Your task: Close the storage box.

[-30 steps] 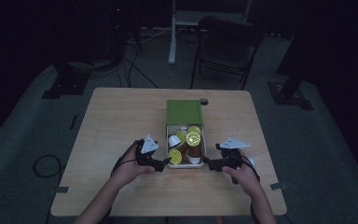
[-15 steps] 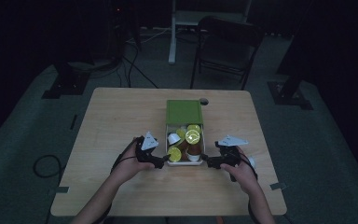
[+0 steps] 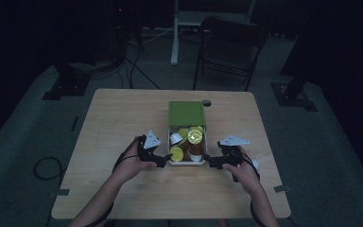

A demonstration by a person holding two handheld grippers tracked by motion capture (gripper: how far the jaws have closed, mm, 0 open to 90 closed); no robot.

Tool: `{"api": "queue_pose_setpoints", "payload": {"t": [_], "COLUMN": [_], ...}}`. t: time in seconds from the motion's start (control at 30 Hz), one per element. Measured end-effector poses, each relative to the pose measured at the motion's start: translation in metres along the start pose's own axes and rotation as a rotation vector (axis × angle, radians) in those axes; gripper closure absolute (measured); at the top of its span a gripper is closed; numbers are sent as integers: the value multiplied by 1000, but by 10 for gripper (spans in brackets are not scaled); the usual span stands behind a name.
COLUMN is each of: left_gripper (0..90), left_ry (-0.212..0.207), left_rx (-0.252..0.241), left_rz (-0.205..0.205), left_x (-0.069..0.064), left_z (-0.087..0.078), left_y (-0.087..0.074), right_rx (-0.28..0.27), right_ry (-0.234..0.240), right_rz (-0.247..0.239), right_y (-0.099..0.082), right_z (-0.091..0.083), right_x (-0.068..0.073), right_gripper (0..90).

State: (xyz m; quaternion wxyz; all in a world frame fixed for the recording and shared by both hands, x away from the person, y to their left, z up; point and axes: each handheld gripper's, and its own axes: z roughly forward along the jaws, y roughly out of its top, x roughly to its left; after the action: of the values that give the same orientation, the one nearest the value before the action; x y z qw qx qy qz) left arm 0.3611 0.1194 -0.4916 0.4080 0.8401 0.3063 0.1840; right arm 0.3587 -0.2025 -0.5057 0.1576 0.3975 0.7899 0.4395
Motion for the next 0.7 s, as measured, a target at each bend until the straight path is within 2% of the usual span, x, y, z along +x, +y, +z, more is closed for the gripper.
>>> {"api": "queue_pose_setpoints", "payload": {"t": [0.33, 0.5, 0.7], "left_gripper": [144, 144, 144], "left_ry": [2, 33, 19], "left_rx": [-6, 1, -7], "left_rz": [-18, 10, -19], "left_x": [5, 7, 11], "left_z": [4, 4, 8], "left_y": [1, 4, 5], "right_rx": [7, 14, 14], "right_ry": [-5, -6, -13], "right_rz": [3, -4, 4], "right_y": [4, 7, 11], "right_z": [4, 8, 11], "right_x": [-3, -4, -7], "right_gripper": [116, 116, 115]}}
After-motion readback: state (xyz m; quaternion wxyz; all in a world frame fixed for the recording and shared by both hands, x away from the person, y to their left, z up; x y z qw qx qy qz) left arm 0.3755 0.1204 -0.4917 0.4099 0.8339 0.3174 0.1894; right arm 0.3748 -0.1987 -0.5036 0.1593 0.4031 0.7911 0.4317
